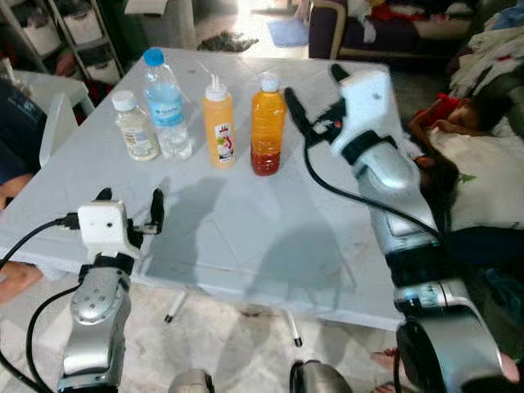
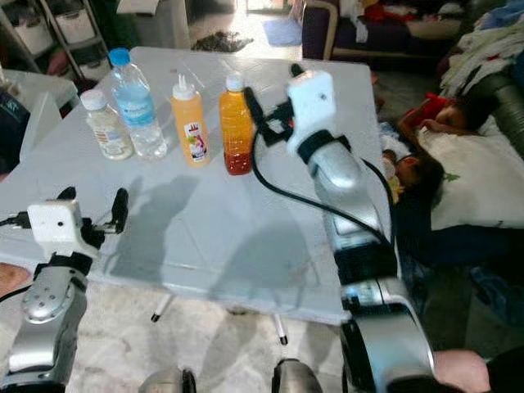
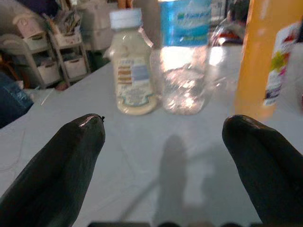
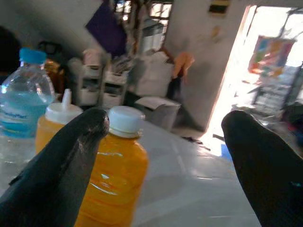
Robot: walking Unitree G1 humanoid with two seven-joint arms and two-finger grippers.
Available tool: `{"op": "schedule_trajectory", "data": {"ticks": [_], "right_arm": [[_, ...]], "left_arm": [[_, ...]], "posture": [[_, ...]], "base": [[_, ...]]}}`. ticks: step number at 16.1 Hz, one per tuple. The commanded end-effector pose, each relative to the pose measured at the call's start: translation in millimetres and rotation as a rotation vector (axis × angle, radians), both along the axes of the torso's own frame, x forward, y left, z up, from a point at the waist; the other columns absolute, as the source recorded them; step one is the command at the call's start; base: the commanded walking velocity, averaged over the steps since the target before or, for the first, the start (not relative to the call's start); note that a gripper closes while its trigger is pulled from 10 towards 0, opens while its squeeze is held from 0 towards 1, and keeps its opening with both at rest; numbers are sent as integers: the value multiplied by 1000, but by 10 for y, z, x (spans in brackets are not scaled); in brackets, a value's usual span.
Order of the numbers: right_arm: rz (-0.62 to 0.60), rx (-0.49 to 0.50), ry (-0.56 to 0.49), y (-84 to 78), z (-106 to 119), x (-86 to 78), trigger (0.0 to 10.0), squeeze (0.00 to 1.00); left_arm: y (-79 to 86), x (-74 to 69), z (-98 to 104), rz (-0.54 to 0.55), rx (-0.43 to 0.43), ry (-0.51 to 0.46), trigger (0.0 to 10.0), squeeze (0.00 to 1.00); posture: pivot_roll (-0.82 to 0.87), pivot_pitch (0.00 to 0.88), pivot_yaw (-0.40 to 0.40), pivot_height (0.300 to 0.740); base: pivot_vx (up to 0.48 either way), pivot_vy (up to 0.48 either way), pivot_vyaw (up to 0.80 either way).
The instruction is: Restocking fridge
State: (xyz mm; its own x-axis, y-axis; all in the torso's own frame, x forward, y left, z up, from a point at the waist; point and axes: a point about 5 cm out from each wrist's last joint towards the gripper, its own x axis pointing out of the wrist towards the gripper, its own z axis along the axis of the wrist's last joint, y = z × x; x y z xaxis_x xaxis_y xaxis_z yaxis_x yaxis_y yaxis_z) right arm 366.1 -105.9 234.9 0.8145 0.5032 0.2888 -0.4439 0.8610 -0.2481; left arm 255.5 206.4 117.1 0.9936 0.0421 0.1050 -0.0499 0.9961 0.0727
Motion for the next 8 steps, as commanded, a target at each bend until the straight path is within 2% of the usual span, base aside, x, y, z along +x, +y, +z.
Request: {"op": "schedule_trajectory", "data": {"ticks": [1,2,4,8], "right_arm": [[39,-4,19,76,22,25,10000,0],[90,-43,39,169,12,72,10000,0],[113,-57,51,239,9,114,10000,0],[99,-98,55,280,37,217,10000,0]], "left_arm": [[22,-25,35,-2,17,-3,10000,0],[46,-55,50,-1,27,2,10000,0],[69,-84,68,0,37,6,10000,0],[74,-112,90,-4,49,16,10000,0]], "posture": [[49,158,35,740],[70,171,41,740],[84,180,47,740],[94,194,51,740]], "base": [[0,0,0],[0,0,0],[0,0,0],[0,0,0]]}}
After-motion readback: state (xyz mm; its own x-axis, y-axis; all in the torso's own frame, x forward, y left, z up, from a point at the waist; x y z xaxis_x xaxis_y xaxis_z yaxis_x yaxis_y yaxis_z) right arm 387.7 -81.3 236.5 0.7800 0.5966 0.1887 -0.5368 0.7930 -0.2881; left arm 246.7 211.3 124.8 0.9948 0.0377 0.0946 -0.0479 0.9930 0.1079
